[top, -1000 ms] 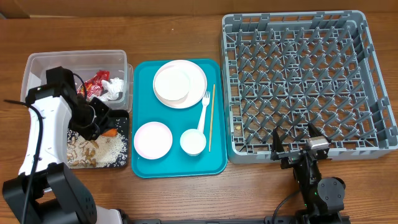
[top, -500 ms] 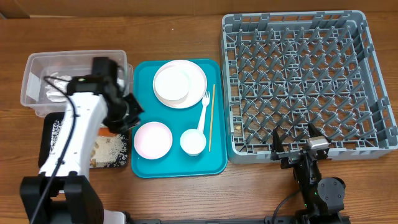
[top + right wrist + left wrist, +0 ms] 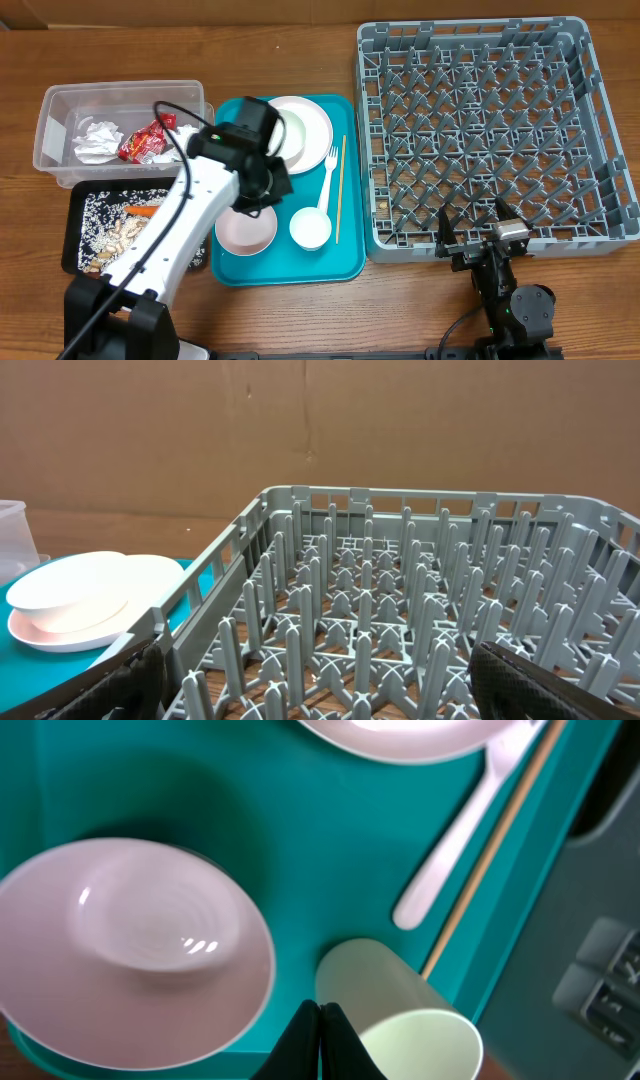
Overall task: Sort waste into correct bins and load items into the dishwasher
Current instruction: 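Move the left gripper over the white cup on the teal tray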
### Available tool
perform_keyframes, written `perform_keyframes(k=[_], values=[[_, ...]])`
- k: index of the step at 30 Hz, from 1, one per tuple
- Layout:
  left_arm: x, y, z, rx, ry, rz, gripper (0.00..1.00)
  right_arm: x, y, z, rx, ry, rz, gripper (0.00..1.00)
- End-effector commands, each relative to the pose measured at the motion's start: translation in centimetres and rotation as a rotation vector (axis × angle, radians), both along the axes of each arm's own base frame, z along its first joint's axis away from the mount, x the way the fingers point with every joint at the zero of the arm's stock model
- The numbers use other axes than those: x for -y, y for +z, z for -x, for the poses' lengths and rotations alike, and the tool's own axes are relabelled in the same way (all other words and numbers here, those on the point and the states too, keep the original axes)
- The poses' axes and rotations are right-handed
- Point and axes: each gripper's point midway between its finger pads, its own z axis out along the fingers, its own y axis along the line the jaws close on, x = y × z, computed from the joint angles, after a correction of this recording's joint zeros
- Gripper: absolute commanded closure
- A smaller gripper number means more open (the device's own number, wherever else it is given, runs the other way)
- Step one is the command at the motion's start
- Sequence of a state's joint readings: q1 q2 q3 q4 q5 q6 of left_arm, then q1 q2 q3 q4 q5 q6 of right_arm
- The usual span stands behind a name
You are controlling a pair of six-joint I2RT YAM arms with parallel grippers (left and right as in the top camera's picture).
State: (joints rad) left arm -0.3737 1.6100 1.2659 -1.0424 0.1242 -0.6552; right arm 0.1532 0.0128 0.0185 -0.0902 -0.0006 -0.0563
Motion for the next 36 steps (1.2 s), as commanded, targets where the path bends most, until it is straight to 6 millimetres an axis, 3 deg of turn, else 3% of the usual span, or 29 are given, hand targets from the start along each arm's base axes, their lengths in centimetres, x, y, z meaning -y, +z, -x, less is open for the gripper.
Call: perform_keyframes(k=[1, 5, 7, 13, 24, 36], values=[[1.4, 1.3, 0.1, 0.057, -0.039, -0.014, 0.93, -0.2, -0.2, 0.0, 0.003, 0.009, -0.005, 0.00], [2.8, 1.3, 0.9, 0.056, -0.088, -0.014, 0.77, -0.2, -0.2, 0.0, 0.003, 0.009, -0.005, 0.00], [3.3, 1.3, 1.2, 0.057, -0.107, -0.022, 0.76, -0.2, -0.2, 0.0, 0.003, 0.009, -0.005, 0.00], [2.7, 1.1, 1.2, 0.064, -0.106, -0.065, 0.56, -0.2, -0.2, 0.0, 0.003, 0.009, -0.005, 0.00], [1.6, -1.1, 3.6, -0.041, -0.106, -0.103, 0.55, -0.2, -0.2, 0.0, 0.003, 0.009, -0.005, 0.00], [2.1, -1.7, 3.9, -0.055, -0.091, -0.069, 0.55, -0.2, -0.2, 0.0, 0.003, 0.009, -0.005, 0.00]])
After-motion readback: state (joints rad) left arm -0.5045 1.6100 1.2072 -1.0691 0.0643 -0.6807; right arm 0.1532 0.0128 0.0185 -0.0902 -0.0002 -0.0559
